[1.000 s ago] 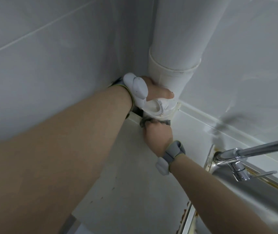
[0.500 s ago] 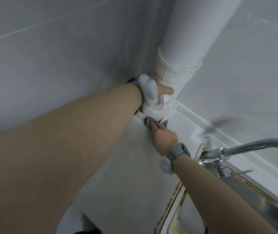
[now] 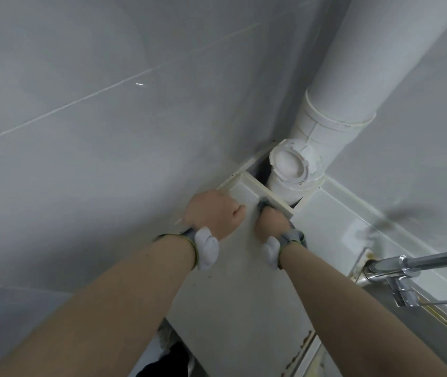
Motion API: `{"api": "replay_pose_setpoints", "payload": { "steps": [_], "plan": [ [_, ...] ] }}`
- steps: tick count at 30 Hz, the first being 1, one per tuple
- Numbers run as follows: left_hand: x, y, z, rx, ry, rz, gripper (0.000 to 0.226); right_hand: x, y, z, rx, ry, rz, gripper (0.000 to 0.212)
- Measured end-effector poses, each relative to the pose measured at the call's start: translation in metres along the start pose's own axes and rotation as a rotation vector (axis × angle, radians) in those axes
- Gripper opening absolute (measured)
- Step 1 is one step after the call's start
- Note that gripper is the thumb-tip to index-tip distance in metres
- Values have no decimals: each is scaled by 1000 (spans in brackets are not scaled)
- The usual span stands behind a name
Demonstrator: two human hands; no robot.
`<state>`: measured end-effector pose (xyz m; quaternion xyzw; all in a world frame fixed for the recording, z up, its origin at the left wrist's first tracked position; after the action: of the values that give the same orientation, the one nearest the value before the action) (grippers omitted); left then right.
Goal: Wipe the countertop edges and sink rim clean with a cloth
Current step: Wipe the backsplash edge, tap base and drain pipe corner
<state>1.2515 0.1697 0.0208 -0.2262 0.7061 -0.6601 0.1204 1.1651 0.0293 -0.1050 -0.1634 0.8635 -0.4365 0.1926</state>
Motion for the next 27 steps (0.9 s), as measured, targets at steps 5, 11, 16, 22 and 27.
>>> {"api": "replay_pose_setpoints", "payload": {
  "steps": [5, 11, 16, 22, 27],
  "plan": [
    [-25, 26, -20, -170, -44, -51, 29, -25, -23, 8, 199, -27, 384, 28],
    [-52, 34, -44, -63, -80, -13, 32, -71, -43, 24, 385, -148, 610, 34],
    [-65, 46, -61, -91, -84, -102, 30, -92, -35, 30, 338, -129, 326, 30],
    [-67, 48, -51, -91, -118, -168, 25, -100, -7, 4, 276, -252, -40, 30],
    [-50, 54, -57, -114, -69, -162, 25, -83, -48, 11, 367, -145, 46, 28]
  ]
}}
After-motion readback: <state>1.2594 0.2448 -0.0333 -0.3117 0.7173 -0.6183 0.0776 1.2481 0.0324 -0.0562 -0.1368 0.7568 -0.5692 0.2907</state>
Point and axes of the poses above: each hand's wrist, its own z-axis towards the middle knuckle, its own y-axis out of the palm, x = y × z, the point moved 4 cm from there along z, towards the middle knuckle, and after that the axes turned 4 degrees about -x, right-handed, at the moved point
